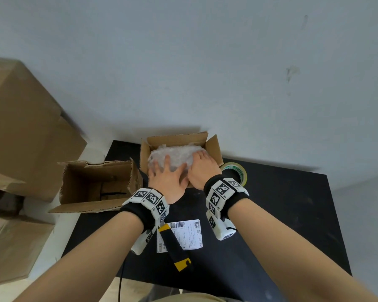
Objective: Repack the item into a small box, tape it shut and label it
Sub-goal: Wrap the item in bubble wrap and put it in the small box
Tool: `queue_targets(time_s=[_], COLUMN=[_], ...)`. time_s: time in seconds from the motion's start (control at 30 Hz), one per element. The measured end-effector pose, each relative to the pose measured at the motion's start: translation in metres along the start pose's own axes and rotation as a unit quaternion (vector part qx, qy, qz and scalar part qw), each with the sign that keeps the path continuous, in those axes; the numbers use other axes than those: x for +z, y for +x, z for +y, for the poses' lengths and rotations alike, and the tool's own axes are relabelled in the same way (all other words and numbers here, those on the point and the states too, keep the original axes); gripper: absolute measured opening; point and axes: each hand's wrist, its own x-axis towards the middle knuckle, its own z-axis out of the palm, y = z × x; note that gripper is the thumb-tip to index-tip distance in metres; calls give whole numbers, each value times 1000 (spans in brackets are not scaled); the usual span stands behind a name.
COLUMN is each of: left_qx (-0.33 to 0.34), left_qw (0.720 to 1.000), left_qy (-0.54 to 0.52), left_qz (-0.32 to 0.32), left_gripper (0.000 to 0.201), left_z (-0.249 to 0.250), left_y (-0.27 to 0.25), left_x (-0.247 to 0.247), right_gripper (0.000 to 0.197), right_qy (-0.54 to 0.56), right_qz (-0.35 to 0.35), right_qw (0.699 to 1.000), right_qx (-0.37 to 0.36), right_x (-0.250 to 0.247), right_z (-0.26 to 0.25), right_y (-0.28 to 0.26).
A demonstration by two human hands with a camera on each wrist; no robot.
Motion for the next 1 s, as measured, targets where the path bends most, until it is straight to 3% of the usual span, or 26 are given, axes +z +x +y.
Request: queue_targets(time_s=[0.23,0.37,0.53,0.83,1.0], left_qx=[6,-10,-47,-60,-70], left_qw=[1000,988,991,989,988], left_qy=[-16,-106,-83,-20,-66], left_qz=[0,109,88,134,121], left_gripper=[46,33,45,45,43], left_z=[0,1,2,6,5], left_y=[5,13,26,26,28], left_x=[-4,-13,-20,-8,-8], right_gripper=[52,32,26,41,57], right_qy=[-2,36,-59,-88,-58], right_qz=[-47,35,66,21,-6], right_qw=[999,998,995,994,998], right_qx=[11,-24,-43,-55,-26], right_x=[-3,-1,-5,-4,7], right_z=[4,9,16,17,8], right_y=[13,11,4,6,11])
